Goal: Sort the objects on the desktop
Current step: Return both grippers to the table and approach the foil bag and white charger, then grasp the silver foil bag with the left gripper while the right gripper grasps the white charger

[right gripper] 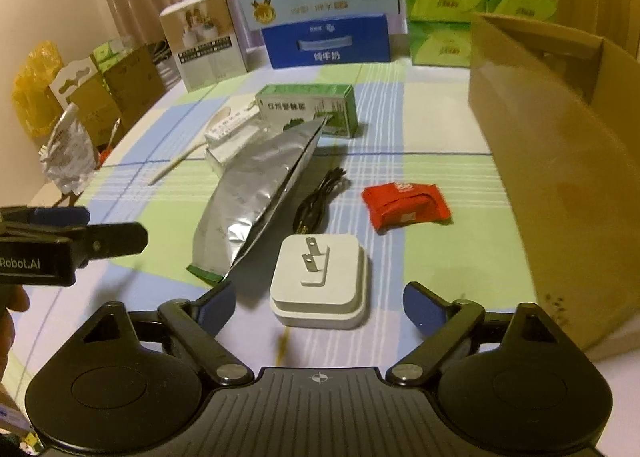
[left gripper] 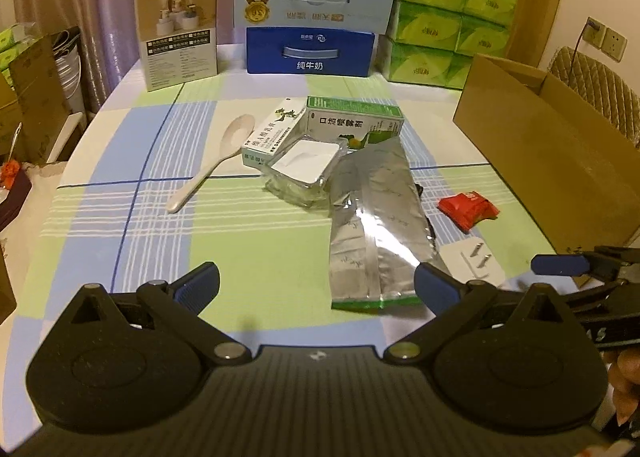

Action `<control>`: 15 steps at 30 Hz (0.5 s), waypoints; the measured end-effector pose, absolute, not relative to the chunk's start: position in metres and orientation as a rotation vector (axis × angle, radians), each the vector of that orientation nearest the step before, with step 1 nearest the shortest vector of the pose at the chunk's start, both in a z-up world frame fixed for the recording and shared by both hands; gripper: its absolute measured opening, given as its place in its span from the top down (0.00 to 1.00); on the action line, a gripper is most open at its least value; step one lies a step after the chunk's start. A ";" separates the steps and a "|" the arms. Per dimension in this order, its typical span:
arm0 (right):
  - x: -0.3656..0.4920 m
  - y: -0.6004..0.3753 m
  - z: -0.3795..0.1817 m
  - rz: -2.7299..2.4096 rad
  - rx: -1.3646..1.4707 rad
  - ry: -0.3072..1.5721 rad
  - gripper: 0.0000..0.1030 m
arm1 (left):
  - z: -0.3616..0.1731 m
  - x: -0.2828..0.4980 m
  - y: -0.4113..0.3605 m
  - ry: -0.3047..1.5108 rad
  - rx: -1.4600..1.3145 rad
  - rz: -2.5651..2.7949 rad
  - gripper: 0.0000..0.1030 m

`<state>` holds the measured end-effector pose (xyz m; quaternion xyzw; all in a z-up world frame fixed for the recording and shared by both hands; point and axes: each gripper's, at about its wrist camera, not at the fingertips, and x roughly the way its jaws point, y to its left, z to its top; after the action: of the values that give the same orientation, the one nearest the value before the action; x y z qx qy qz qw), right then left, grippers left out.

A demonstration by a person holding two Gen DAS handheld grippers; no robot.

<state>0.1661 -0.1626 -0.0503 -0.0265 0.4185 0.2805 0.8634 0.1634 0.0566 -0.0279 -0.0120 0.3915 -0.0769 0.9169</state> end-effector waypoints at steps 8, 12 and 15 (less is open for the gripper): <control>0.180 -0.145 -0.074 0.580 -0.117 0.881 0.20 | -0.042 0.184 0.060 0.814 -0.074 -0.181 0.01; 0.182 -0.143 -0.082 0.579 -0.137 0.880 0.30 | -0.048 0.192 0.056 0.828 -0.069 -0.200 0.01; 0.181 -0.143 -0.081 0.575 -0.155 0.869 0.39 | -0.050 0.199 0.050 0.827 -0.067 -0.220 0.01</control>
<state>0.1812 -0.1428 -0.0810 -0.0741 0.4148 0.2742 0.8645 0.1990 0.0503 -0.0497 -0.0322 0.4010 -0.1068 0.9092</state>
